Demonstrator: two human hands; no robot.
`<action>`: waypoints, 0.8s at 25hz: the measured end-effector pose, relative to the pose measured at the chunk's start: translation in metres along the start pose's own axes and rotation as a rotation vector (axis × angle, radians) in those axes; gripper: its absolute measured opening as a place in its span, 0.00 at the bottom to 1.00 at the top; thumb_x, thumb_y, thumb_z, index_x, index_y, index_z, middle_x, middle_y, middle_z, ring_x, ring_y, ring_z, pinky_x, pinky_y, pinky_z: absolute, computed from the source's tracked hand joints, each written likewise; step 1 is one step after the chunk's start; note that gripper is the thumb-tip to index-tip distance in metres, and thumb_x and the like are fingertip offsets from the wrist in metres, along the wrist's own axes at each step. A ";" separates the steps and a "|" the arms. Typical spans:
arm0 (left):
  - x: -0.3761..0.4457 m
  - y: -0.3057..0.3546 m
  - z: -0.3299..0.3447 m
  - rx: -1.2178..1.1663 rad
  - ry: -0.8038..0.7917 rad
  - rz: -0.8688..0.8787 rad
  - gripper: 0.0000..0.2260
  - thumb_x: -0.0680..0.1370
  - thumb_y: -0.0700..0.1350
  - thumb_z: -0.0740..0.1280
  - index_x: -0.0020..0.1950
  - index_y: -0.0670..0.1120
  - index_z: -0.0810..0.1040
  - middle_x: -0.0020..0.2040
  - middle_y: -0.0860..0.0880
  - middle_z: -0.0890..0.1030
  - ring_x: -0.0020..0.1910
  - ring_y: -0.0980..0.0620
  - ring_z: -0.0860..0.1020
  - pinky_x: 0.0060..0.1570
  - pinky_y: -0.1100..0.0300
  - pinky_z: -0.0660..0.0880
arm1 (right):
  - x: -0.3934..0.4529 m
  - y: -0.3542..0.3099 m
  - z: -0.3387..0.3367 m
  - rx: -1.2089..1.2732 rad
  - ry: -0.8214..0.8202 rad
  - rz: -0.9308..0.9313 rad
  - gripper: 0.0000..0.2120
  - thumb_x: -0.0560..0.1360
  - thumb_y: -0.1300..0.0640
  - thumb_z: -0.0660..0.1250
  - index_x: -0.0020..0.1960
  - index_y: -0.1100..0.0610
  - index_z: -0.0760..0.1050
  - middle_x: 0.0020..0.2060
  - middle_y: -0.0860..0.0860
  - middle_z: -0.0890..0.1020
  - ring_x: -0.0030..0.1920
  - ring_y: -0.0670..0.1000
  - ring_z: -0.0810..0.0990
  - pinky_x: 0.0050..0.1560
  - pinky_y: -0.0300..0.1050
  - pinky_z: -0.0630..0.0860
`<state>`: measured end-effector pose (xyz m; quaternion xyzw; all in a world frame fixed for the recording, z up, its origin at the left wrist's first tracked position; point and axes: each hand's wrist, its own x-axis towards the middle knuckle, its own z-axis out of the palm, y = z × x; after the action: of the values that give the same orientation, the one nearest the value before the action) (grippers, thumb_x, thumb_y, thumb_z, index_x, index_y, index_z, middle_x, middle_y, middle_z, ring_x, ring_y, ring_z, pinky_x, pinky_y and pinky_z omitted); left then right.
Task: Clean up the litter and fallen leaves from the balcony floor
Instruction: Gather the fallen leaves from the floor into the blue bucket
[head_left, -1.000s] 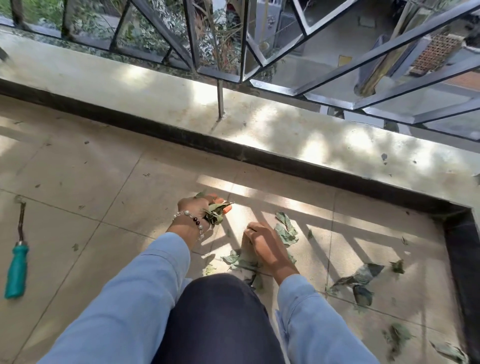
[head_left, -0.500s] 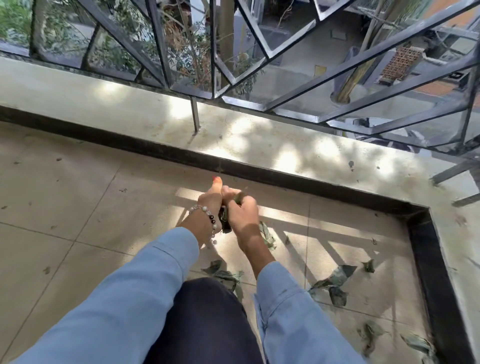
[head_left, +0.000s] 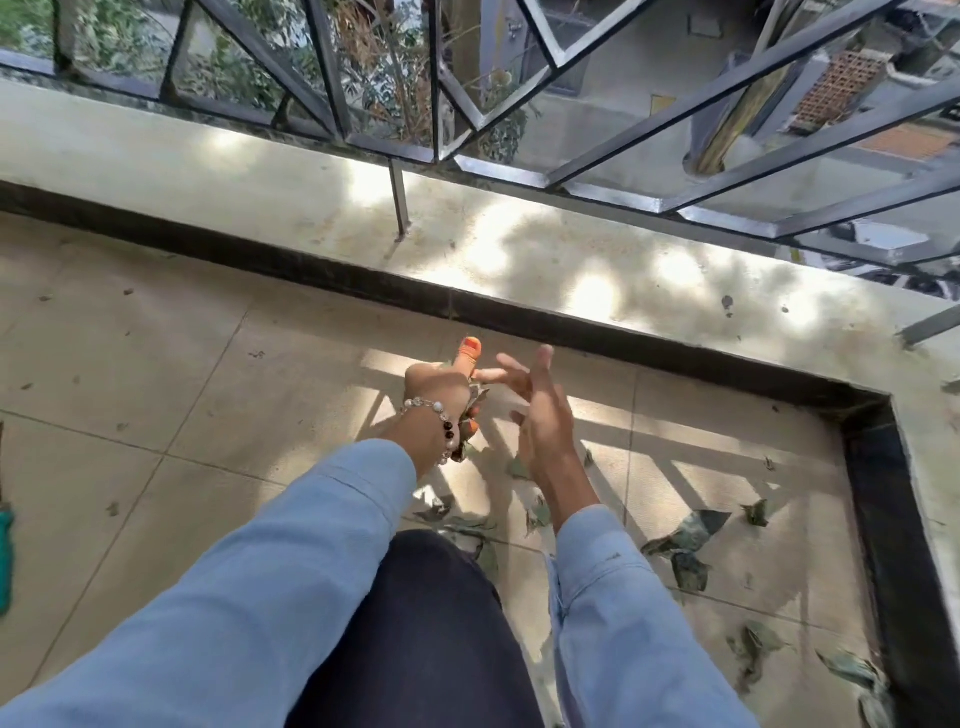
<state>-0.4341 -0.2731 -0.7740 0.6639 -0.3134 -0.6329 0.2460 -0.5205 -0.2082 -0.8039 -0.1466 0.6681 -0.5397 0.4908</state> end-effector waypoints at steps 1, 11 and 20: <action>0.004 -0.001 -0.004 0.009 0.004 0.004 0.22 0.74 0.58 0.70 0.31 0.40 0.77 0.22 0.47 0.74 0.16 0.52 0.65 0.20 0.66 0.63 | 0.006 0.009 -0.006 -0.012 0.147 0.003 0.24 0.79 0.39 0.55 0.54 0.55 0.81 0.48 0.45 0.84 0.58 0.52 0.77 0.59 0.52 0.72; 0.034 -0.015 -0.043 -0.088 0.114 -0.175 0.19 0.76 0.55 0.70 0.38 0.40 0.72 0.26 0.46 0.70 0.19 0.51 0.65 0.19 0.65 0.62 | 0.009 0.089 -0.062 -1.241 -0.049 -0.456 0.11 0.75 0.64 0.63 0.52 0.60 0.82 0.52 0.57 0.83 0.54 0.58 0.78 0.54 0.46 0.74; 0.039 -0.020 -0.054 -0.027 0.067 -0.190 0.17 0.76 0.53 0.69 0.39 0.40 0.73 0.29 0.46 0.72 0.21 0.51 0.67 0.21 0.64 0.65 | -0.001 0.089 -0.092 -0.989 0.091 -0.123 0.13 0.78 0.47 0.61 0.61 0.47 0.73 0.65 0.56 0.72 0.63 0.53 0.75 0.56 0.47 0.76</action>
<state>-0.3786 -0.2917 -0.8107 0.7080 -0.2321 -0.6349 0.2044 -0.5647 -0.1210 -0.8862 -0.3772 0.8548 -0.1922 0.3002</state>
